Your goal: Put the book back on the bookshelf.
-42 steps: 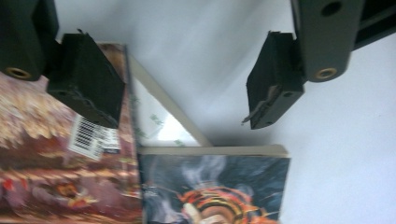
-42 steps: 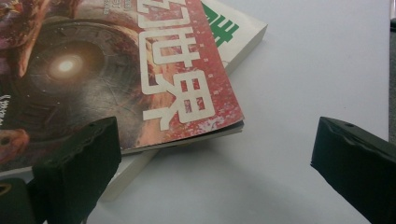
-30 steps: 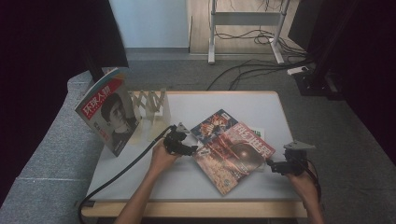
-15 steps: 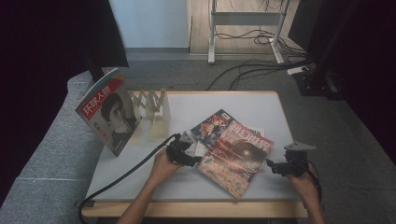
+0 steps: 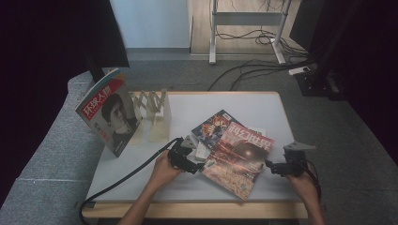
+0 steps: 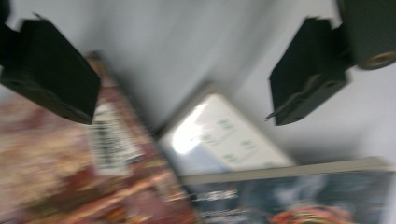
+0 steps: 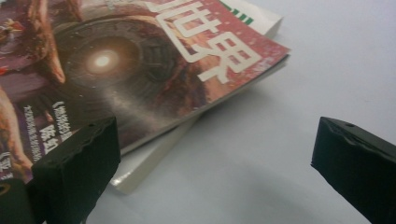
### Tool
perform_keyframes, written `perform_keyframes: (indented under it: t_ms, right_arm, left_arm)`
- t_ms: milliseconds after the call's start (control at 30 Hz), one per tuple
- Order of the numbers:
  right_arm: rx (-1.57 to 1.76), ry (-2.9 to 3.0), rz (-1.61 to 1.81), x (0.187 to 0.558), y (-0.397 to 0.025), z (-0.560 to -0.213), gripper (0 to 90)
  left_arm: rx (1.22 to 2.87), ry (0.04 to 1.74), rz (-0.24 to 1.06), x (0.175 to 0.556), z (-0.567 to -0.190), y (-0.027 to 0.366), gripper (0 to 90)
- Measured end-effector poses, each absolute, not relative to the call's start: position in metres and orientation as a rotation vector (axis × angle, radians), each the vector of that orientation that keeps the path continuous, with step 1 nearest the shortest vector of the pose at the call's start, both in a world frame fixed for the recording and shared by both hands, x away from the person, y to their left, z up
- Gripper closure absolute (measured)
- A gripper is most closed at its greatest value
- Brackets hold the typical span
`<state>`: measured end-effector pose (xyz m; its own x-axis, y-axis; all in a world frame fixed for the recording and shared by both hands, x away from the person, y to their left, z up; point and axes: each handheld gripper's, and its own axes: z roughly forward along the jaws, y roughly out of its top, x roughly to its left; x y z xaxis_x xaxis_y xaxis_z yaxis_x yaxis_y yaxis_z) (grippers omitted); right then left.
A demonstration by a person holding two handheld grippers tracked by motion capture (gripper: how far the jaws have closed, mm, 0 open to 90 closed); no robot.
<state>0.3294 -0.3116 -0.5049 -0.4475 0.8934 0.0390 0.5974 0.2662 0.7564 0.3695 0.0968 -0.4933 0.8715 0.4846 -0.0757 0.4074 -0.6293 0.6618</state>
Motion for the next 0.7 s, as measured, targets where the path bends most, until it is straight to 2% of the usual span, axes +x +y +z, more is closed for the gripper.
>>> perform_keyframes:
  t_ms: [100, 267, 467, 700]
  right_arm:
    - [1.346, 2.159, 1.023, 0.331, -0.307, -0.506, 0.5]
    - [1.353, 2.183, 1.049, 0.335, -0.300, -0.508, 0.0]
    - [1.380, 2.217, 1.067, 0.339, -0.294, -0.515, 0.0]
    - [1.434, 2.237, 1.133, 0.343, -0.294, -0.521, 0.0]
  left_arm:
    - [2.326, 0.624, 0.164, 0.365, -0.493, 0.094, 9.5]
    - [2.354, 0.649, 0.145, 0.368, -0.502, 0.094, 6.5]
    - [2.418, 0.627, 0.242, 0.362, -0.512, 0.088, 6.8]
    - [2.347, 0.673, 0.164, 0.364, -0.520, 0.096, 7.3]
